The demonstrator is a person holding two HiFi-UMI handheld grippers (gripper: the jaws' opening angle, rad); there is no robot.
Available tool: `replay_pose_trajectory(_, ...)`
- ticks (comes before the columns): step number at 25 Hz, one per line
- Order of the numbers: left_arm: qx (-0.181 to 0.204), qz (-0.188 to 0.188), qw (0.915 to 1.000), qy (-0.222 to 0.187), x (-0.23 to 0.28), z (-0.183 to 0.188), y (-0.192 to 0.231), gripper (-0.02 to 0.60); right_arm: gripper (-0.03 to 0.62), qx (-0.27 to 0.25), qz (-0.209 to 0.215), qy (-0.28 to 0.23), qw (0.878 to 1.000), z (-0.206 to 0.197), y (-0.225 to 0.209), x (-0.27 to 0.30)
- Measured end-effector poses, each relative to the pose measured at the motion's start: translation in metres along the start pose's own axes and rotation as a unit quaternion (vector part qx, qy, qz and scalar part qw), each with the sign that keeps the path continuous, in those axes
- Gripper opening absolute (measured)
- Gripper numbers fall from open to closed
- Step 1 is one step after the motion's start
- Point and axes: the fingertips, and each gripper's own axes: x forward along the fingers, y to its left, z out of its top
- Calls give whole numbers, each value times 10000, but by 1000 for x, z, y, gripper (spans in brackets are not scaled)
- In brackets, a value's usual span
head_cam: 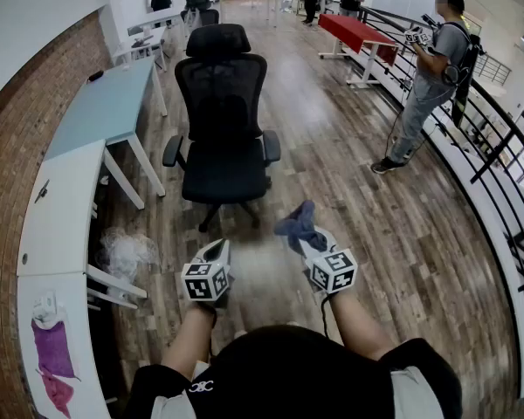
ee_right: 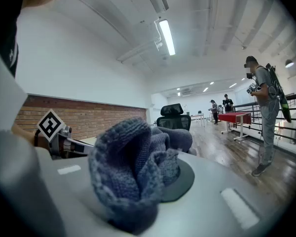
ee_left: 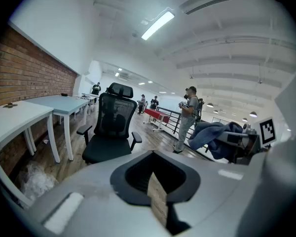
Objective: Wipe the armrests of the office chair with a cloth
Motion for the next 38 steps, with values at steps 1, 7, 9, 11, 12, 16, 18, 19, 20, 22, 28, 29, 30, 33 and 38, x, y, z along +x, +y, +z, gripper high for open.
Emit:
replay_pose_trajectory(1, 5, -1, 10000, 3, 1, -1, 1, 6, 43, -5, -6, 4, 10000, -1, 0, 0)
replay_pose_trajectory(7, 19, -59, 10000, 18, 3, -4, 3, 6, 44, 142, -79, -54, 9999, -3, -1, -2)
replay_pose_trajectory(9, 8, -62, 10000, 22, 3, -4, 3, 6, 44, 228, -113, -99, 9996, -2, -2, -3)
replay_pose_trajectory(11, 5, -69, 10000, 8, 3, -3, 3, 6, 44, 230, -123, -107, 9996, -1, -2, -3)
replay_pose_trajectory(12, 2, -76, 10000, -3, 4, -2, 3, 6, 45, 205, -128, -91, 9997, -2, -3, -3)
replay_pose_trajectory(16, -37, -110, 9999, -8, 4, -3, 9, 6, 46, 150, -158, 8, 9998, -6, 2, 3)
replay_pose_trajectory(18, -46, -125, 9999, 23, 2, -6, 15, 6, 44, 135, -144, 39, 9998, -8, 8, 8)
replay_pose_trajectory(19, -53, -133, 9999, 34, 1, -7, 17, 6, 45, 129, -138, 62, 9998, -9, 10, 10)
replay_pose_trajectory(20, -63, -140, 9999, 38, 1, -8, 20, 6, 46, 125, -134, 90, 9998, -10, 13, 11)
replay_pose_trajectory(22, -85, -143, 9999, 33, 0, -9, 25, 6, 46, 109, -144, 146, 9997, -13, 18, 13)
replay_pose_trajectory(28, -47, -227, 9997, -12, -9, -7, 48, 6, 46, 46, -283, 219, 9993, -16, 35, 24)
replay_pose_trajectory(29, -31, -229, 9997, 1, -12, -8, 52, 6, 46, 57, -318, 219, 9992, -17, 39, 24)
replay_pose_trajectory(30, -14, -215, 9998, 20, -15, -11, 57, 6, 46, 74, -360, 209, 9991, -19, 43, 24)
replay_pose_trajectory(33, 27, -164, 9998, 130, -22, -17, 73, 6, 46, 97, -429, 147, 9989, -20, 55, 27)
replay_pose_trajectory(38, 39, -158, 9998, 140, -21, -18, 80, 6, 46, 28, -367, 236, 9990, -23, 55, 35)
